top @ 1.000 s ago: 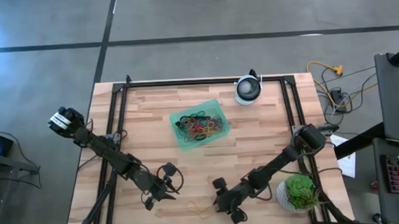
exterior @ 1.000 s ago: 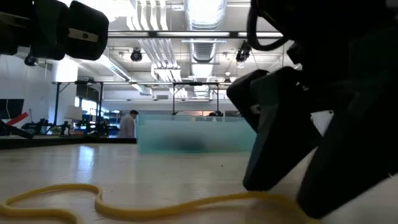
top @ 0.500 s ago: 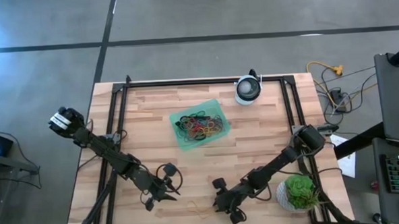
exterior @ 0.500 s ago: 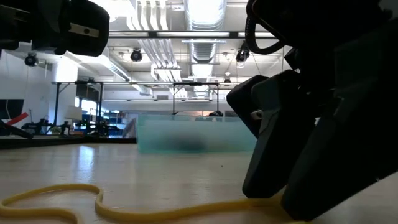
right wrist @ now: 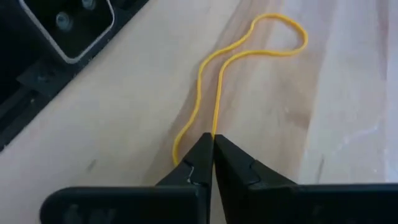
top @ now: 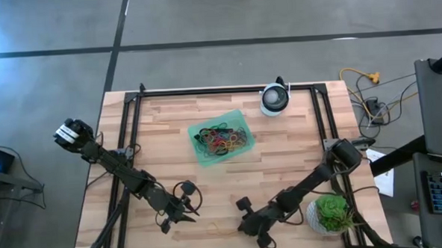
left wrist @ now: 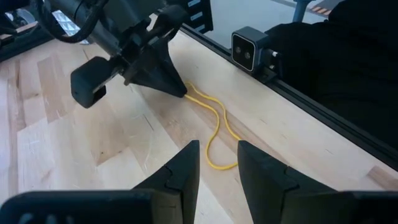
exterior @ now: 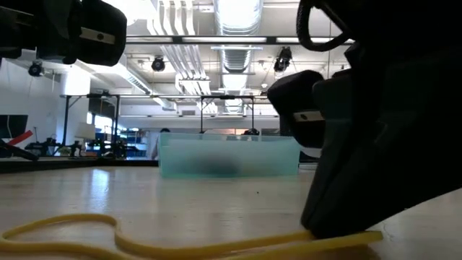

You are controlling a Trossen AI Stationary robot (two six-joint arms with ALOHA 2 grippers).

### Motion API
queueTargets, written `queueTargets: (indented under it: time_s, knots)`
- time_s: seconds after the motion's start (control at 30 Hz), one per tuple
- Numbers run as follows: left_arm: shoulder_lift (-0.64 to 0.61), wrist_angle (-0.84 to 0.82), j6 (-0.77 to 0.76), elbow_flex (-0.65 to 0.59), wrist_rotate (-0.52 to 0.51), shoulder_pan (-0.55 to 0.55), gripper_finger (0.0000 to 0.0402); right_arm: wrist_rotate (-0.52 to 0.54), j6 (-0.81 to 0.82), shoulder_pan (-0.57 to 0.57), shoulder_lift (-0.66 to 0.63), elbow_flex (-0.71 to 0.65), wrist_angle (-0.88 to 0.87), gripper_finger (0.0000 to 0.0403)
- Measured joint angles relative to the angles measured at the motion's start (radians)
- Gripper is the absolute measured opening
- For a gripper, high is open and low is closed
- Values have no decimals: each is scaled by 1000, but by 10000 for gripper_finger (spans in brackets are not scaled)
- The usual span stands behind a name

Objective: Pick and place rubber bands into bin
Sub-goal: Put the yellow rubber band into the green bin

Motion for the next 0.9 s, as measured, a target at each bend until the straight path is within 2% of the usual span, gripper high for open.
queueTargets:
  time_s: [0.13,0.43,0.73,0.9]
  knots:
    - [0,0,0,0,0,0,93,44,-28,13,-47,-6,-72,8]
    - [0,0,0,0,0,1,93,243,-72,41,-204,-7,-236,8]
    - [0,-1,1,-1,0,0,93,363,-264,28,-339,-3,-247,8]
    - [0,-1,0,-1,0,0,93,471,-372,-2,-390,-3,-229,8]
